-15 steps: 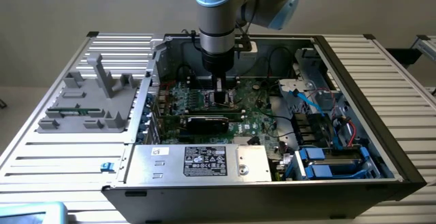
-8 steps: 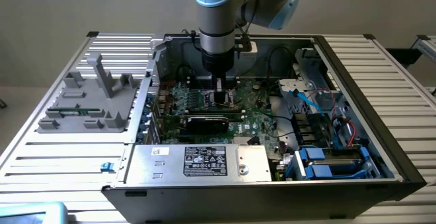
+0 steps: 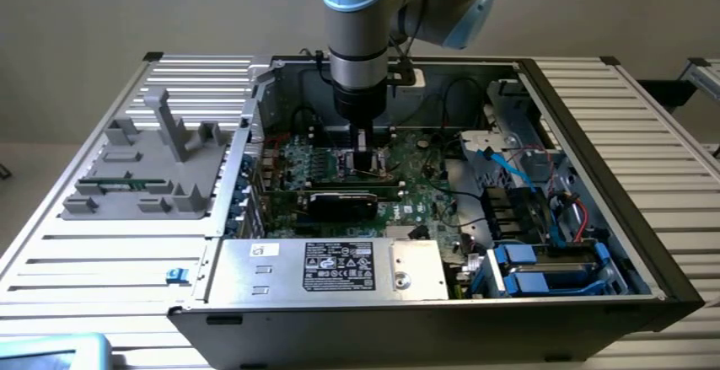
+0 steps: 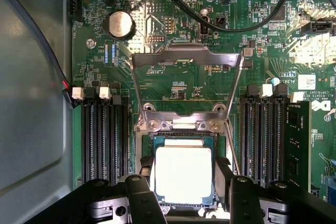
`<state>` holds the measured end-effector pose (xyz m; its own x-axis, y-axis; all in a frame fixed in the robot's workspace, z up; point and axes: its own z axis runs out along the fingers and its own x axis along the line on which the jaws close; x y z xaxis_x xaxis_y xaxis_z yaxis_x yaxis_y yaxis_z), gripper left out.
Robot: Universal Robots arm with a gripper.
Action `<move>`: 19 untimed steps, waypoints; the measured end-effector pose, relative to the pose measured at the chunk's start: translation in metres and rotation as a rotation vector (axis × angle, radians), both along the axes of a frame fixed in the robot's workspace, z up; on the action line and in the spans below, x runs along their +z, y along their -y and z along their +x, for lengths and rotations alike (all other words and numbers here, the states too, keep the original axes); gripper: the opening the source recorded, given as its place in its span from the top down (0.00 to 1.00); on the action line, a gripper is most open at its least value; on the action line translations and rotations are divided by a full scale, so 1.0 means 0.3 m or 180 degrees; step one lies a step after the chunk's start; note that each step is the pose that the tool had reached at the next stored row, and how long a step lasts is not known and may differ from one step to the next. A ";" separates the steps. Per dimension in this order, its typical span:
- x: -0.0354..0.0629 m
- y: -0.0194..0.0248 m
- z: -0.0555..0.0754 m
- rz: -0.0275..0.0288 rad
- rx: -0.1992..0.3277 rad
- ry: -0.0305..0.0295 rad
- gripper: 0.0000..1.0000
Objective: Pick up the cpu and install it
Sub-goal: 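Place the cpu into insertion slot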
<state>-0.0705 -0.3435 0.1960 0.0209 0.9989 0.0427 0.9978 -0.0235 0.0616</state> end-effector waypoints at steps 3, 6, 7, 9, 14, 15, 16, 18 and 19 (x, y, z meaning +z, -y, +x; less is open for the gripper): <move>0.000 0.000 0.000 0.0000 0.0000 0.0000 0.46; 0.000 0.000 0.000 0.0000 -0.0001 0.0000 0.46; 0.000 0.000 0.000 0.0000 -0.0001 0.0000 0.46; 0.000 0.000 0.000 0.0001 0.0000 0.0000 0.46; 0.000 0.000 0.000 0.0001 0.0000 0.0000 0.46; 0.000 0.000 0.000 0.0001 0.0000 0.0000 0.46; 0.000 0.000 0.000 0.0001 0.0000 0.0000 0.46; -0.001 0.000 0.000 0.0002 0.0000 0.0001 0.46; 0.000 0.000 0.000 0.0001 0.0000 0.0001 0.45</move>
